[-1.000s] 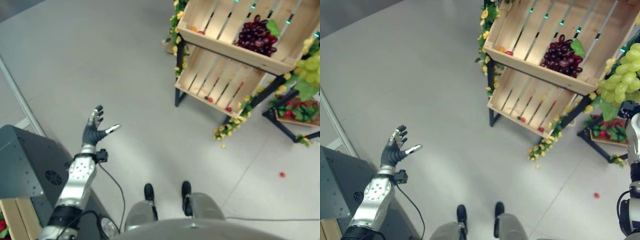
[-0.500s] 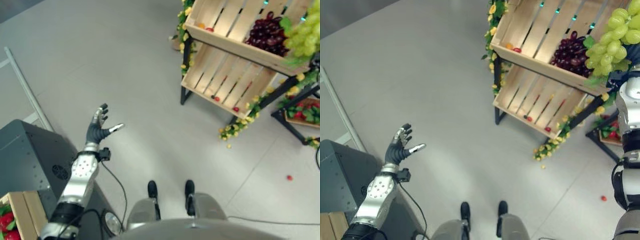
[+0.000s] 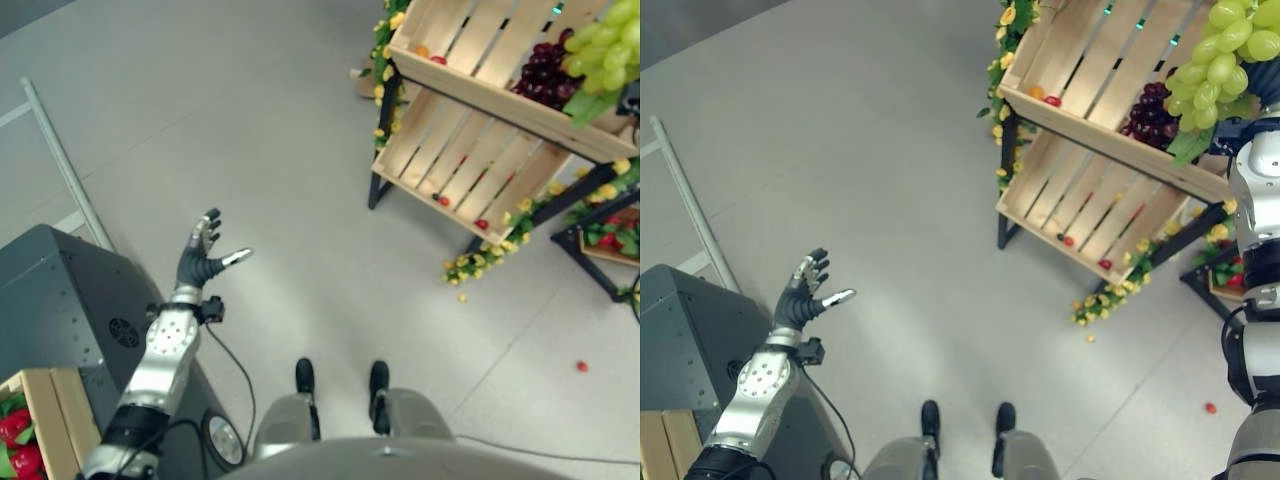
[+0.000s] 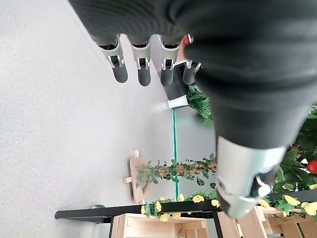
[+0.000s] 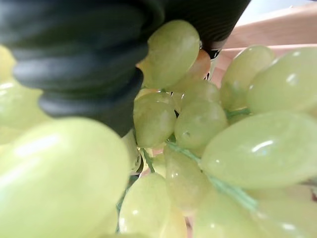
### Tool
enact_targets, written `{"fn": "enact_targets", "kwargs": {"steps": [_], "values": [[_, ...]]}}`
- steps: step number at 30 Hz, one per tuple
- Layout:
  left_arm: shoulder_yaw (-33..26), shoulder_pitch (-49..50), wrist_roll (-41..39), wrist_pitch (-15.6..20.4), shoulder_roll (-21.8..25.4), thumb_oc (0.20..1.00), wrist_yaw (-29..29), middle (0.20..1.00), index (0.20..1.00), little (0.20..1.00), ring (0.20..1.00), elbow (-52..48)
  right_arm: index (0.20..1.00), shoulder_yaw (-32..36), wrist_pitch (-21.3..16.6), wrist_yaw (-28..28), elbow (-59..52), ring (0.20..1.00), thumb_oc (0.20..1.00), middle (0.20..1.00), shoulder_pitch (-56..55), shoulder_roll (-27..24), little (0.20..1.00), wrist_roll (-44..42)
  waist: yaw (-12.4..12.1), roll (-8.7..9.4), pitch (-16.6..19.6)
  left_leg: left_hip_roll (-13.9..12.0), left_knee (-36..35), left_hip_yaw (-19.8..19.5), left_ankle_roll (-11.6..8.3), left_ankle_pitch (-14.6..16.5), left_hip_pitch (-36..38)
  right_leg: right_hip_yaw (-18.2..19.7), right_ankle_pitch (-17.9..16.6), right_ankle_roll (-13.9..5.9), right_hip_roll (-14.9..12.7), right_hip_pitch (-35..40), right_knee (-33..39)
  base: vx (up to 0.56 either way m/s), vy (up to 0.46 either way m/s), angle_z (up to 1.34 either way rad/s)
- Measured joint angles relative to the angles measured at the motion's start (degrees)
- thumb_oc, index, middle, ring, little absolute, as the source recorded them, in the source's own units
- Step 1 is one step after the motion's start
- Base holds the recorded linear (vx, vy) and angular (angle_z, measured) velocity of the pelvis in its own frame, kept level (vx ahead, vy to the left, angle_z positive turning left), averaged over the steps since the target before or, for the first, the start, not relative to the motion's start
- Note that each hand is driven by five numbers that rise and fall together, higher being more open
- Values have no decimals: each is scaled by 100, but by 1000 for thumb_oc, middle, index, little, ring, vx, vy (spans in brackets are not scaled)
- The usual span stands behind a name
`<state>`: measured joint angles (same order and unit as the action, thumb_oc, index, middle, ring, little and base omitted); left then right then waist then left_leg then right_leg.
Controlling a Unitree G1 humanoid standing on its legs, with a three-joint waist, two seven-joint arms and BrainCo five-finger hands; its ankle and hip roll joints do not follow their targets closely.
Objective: Pick up the fruits from the basket on one side to the basket on the other side
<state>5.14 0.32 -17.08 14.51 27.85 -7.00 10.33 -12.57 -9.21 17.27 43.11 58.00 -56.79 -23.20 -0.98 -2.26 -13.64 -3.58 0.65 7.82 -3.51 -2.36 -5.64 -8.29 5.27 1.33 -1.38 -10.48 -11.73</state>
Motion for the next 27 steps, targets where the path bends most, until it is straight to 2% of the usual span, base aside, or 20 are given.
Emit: {"fn": "enact_targets", "kwargs": {"steps": [11,18,20,25,27], "values": [[41,-15,-7,3,254,1000,7,1000,1000,1000,1000,-48,200,-15,57,136,444,200,200,200,203,-11,200,-30,-12,-2,-26,-2,4,-41,-2,-43,-299,-74,5,-13,5,-279,-35,15,-38,3],[44,-20,-10,5,263,1000,8,1000,1000,1000,1000,-191,200,72,62,195,564,200,200,200,203,-43,200,-74,-13,-70,-64,-18,57,-329,-65,-84,-516,-360,96,28,4,-323,-26,52,-115,22],[79,-24,-10,14,267,1000,24,1000,1000,1000,1000,-255,200,82,57,205,572,200,200,200,204,-68,200,-75,-146,-72,-64,-16,63,-365,-90,-100,-551,-450,265,64,-18,-416,-257,37,-72,15],[93,-7,-75,50,343,1000,23,1000,1000,1000,1000,-260,200,93,42,206,674,200,200,200,358,-184,200,-91,-206,-72,-65,6,73,-501,-160,-150,-741,-545,498,136,-113,-728,-678,38,-102,18],[94,21,-125,51,363,1000,22,1000,1000,1000,1000,-294,200,90,39,214,694,200,200,200,384,-227,200,-127,-300,-72,-64,-12,75,-509,-183,-169,-792,-565,556,158,-116,-838,-822,13,-52,1]]}}
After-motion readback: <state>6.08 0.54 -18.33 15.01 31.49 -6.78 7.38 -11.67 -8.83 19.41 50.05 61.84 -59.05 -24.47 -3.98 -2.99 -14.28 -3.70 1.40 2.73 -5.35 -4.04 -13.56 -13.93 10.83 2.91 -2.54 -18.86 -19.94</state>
